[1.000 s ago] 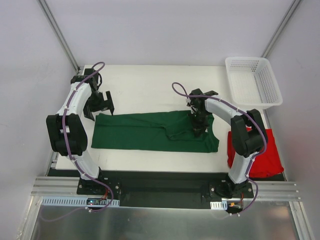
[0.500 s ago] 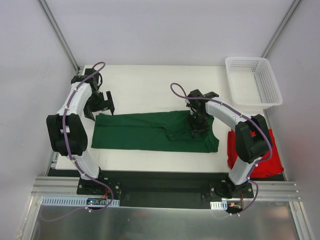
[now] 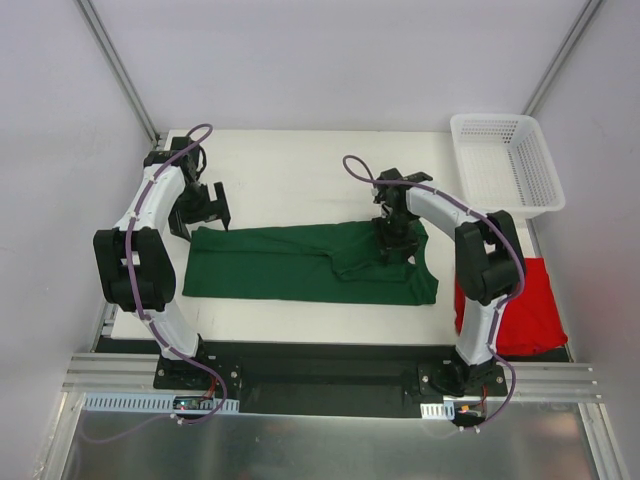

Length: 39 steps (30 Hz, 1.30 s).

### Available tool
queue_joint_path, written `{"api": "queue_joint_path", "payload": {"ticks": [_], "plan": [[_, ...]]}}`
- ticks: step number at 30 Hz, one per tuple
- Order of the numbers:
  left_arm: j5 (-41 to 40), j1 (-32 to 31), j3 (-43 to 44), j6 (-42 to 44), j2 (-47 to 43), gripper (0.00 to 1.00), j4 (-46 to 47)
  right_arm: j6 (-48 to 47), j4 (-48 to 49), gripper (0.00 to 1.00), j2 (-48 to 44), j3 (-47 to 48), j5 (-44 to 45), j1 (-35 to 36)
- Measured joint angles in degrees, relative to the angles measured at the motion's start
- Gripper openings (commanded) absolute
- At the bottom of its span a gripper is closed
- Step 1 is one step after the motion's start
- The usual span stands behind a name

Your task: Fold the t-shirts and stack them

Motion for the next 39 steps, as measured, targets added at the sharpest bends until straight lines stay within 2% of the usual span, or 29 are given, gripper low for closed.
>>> {"api": "queue_joint_path", "payload": {"ticks": [4, 6, 8, 11, 16, 18, 19, 25, 39], "plan": [[0.00, 0.00, 0.00, 0.02, 0.00, 0.99, 0.00, -0.07, 0.02, 0.46, 0.39, -0.26, -1.73, 0.00], [0.00, 0.00, 0.00, 0.02, 0.02, 0.99, 0.00, -0.13, 0.11, 0.34, 0.42, -0.50, -2.38, 0.00], [0.00, 0.00, 0.11, 0.02, 0.07, 0.99, -0.02, -0.46, 0.07, 0.27, 0.42, -0.83, -2.97, 0.00], [0.00, 0.00, 0.39, 0.02, 0.24, 0.99, 0.02, -0.66, 0.15, 0.25, 0.39, -1.55, -3.58, 0.00], [0.00, 0.00, 0.44, 0.00, 0.35, 0.99, 0.04, -0.92, 0.22, 0.12, 0.39, -2.95, -4.39, 0.00], [0.02, 0.00, 0.44, 0.00, 0.35, 0.99, 0.04, -0.96, 0.26, 0.17, 0.39, -3.74, -4.48, 0.00], [0.02, 0.00, 0.44, 0.00, 0.35, 0.99, 0.04, -0.94, 0.28, 0.31, 0.39, -4.20, -4.52, 0.00], [0.02, 0.00, 0.42, 0.00, 0.33, 0.99, 0.04, -1.05, 0.04, 0.49, -0.44, -4.98, -3.04, 0.00], [0.02, 0.00, 0.42, 0.00, 0.33, 0.99, 0.04, -1.09, -0.09, 0.52, -1.81, -4.72, -0.94, -1.40]]}}
